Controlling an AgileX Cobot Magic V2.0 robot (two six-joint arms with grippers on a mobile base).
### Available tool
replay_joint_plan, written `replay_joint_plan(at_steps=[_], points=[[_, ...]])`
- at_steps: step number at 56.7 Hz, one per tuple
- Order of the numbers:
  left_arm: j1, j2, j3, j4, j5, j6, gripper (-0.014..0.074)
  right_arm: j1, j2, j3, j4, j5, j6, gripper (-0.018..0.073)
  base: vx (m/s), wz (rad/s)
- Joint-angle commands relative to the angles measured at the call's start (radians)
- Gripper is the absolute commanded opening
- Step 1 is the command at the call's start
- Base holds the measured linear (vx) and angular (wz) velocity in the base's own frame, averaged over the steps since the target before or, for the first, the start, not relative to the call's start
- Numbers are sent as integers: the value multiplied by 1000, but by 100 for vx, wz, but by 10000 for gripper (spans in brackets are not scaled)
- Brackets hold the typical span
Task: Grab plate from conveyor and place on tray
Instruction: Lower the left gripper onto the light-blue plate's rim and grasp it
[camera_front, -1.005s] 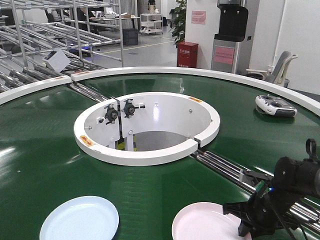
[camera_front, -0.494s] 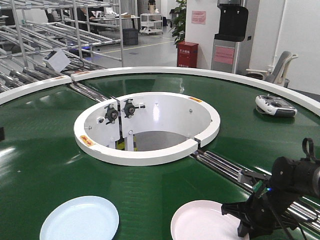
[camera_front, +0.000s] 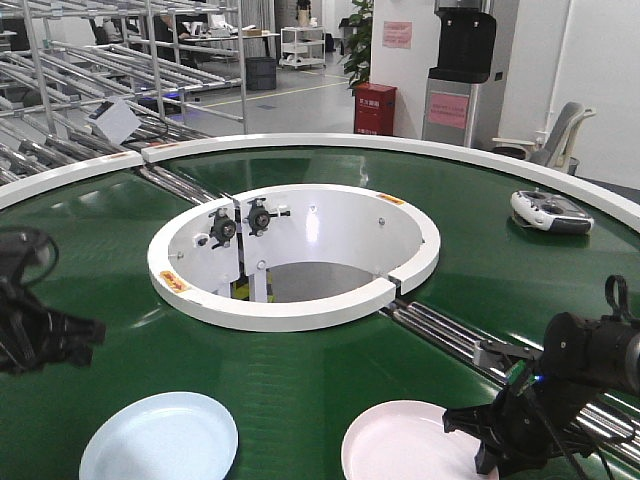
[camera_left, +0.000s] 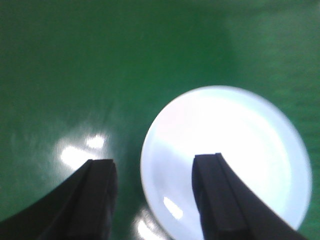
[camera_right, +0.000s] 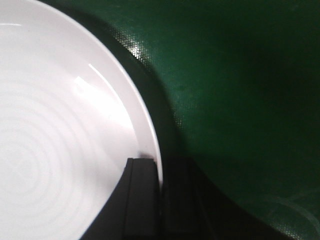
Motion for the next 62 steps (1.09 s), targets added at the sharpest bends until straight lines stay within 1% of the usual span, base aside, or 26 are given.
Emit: replay_joint_plan(at_steps=[1, 6, 9, 15, 19, 23, 43, 50, 62], points=[[14, 20, -37, -9, -20, -12, 465, -5, -43, -17, -38, 38, -23, -9, 0, 0], [19, 69, -37, -14, -18, -15, 465, -5, -43, -17, -38, 40, -23, -9, 0, 0], [19, 96, -37, -30, -18, -13, 465, -5, -43, -17, -38, 41, -23, -9, 0, 0], [19, 133, -37, -79, -20, 16, 465, -5, -43, -17, -38, 40, -23, -9, 0, 0], [19, 157, -37, -118, -29, 56, 465, -5, -43, -17, -38, 40, -24, -9, 0, 0], [19, 178, -37, -140, -36, 73, 465, -5, -43, -17, -38, 40, -26, -9, 0, 0], [19, 235, -38, -140, -72, 75, 459, -5, -43, -17, -38, 43, -33, -9, 0, 0], [19, 248, -38, -140, -76, 75, 419, -5, -43, -17, -38, 42, -33, -9, 0, 0], [19, 280, -38, -140, -65, 75, 281, -5, -43, -17, -38, 43, -33, -9, 0, 0]])
